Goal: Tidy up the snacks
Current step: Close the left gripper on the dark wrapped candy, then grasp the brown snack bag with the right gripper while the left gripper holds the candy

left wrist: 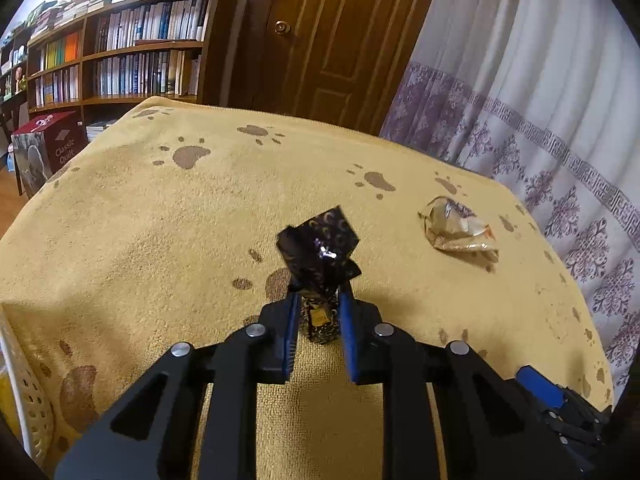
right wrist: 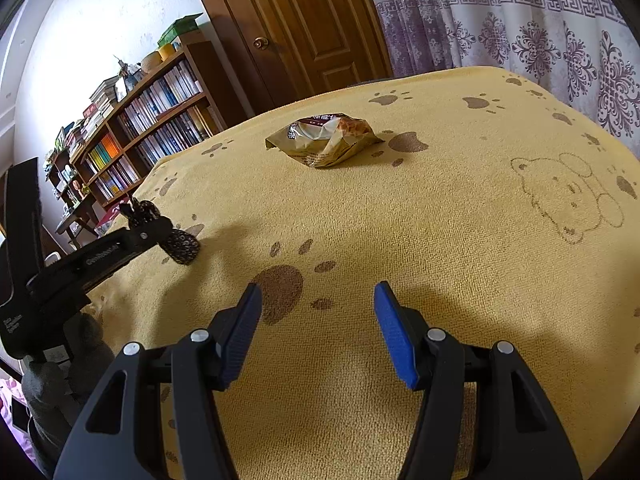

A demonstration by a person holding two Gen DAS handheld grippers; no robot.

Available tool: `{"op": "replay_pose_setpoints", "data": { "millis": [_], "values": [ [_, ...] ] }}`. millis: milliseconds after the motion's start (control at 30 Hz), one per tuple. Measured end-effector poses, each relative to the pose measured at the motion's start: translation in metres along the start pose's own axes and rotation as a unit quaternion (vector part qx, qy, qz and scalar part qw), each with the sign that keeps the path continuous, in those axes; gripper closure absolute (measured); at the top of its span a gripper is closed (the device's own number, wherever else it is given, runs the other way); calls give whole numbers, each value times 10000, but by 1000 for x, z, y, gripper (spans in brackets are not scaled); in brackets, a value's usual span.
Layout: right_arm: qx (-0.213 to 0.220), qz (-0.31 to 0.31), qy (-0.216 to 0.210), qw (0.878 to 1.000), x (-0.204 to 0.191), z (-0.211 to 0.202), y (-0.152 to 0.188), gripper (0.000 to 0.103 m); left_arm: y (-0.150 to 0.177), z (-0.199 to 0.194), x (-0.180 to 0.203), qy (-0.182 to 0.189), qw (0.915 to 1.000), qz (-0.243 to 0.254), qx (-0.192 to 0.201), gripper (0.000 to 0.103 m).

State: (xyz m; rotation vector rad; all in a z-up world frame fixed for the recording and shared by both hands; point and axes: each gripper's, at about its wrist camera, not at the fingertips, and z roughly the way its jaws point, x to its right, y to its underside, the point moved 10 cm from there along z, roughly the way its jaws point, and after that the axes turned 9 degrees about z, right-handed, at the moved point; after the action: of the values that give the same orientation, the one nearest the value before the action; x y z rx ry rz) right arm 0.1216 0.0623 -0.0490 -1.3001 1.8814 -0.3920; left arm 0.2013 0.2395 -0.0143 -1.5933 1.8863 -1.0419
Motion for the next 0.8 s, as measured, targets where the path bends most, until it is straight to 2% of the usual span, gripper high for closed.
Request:
{"op": "replay_pose_setpoints", "data": {
  "millis": [133, 367, 433, 467, 500, 600, 800],
  "values": [
    [-20, 13, 1, 10000, 0, 1, 0, 44, -6, -12, -3, 47, 9998, -76, 180, 86],
    [-305, 202, 32, 9993, 4, 14, -10, 44, -7, -20, -7, 84, 9995, -189, 248, 86],
    [-225, 163, 103, 9996, 1, 20, -23, 36, -6, -20, -8, 95, 9994, -207, 242, 86],
    [-165, 150, 101, 9997, -2, 24, -34, 27, -6, -20, -8, 89, 9995, -206, 243, 86],
    [-121, 142, 112, 9998, -5, 28, -43, 21, -5, -20, -9, 86, 9994, -212, 241, 86],
    [-33, 126, 144, 9998, -14, 39, -68, 15, -4, -18, -10, 93, 9993, -273, 219, 86],
    [-68, 361, 82, 9993, -30, 70, -117, 13, -1, -15, -14, 107, 9990, -390, 170, 86]
  ]
}}
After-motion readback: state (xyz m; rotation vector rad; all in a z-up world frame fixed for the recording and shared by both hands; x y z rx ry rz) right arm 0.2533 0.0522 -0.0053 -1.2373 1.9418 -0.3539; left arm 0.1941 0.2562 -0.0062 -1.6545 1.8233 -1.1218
